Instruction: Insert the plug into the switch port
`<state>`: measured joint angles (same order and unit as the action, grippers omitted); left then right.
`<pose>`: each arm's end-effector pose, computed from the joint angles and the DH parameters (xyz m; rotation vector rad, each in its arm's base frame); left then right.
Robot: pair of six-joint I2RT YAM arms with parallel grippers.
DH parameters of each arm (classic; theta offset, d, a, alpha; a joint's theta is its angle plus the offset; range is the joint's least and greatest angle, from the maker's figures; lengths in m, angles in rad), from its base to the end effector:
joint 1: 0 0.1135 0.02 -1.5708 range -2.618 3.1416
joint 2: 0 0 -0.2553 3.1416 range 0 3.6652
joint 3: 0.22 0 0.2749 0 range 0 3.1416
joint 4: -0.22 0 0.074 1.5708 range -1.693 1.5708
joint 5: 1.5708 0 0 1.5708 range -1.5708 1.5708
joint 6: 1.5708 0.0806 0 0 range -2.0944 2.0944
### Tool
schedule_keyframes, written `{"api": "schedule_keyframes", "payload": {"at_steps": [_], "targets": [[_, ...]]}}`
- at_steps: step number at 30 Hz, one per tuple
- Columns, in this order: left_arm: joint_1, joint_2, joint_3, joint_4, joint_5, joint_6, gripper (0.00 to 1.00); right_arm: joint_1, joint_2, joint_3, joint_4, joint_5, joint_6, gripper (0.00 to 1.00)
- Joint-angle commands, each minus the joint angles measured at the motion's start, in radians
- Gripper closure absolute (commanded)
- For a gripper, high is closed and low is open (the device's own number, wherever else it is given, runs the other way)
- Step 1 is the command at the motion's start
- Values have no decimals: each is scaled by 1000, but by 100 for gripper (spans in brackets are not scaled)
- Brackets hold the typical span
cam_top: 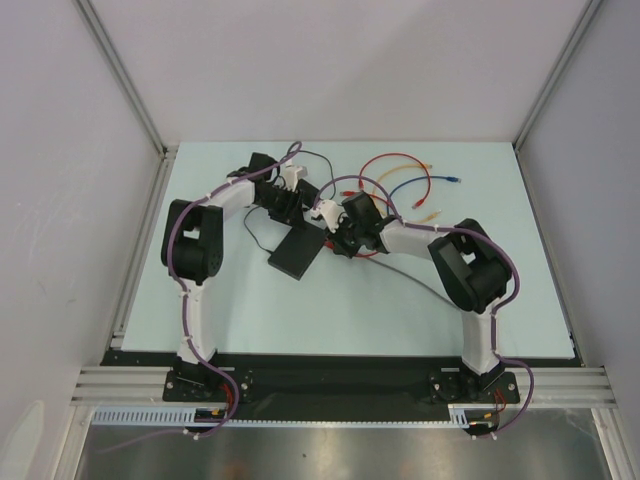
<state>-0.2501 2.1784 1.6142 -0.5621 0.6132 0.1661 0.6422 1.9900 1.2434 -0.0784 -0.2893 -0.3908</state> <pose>0.4581 -0.1649 0.1040 0.7199 2.5082 -0.8480 0.3580 0.2964 0.0974 -1.3029 2.0174 0.4641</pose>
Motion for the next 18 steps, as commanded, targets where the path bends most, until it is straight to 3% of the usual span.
{"api": "schedule_keyframes", "payload": {"at_steps": [1,7,13,17,18], "targets": [[-86,-2,-63,-67,164,-49,56,36,42,88,224,-33,47,100],[-92,-8,-132,-19,206,-126,62,62,66,113,287,90,99,100],[-113,-23,-195,5,232,-155,66,62,82,146,312,70,96,100],[-104,-37,-204,7,209,-155,63,60,70,143,247,44,72,100],[-89,-48,-204,8,201,-158,61,57,43,136,211,36,64,95]]}}
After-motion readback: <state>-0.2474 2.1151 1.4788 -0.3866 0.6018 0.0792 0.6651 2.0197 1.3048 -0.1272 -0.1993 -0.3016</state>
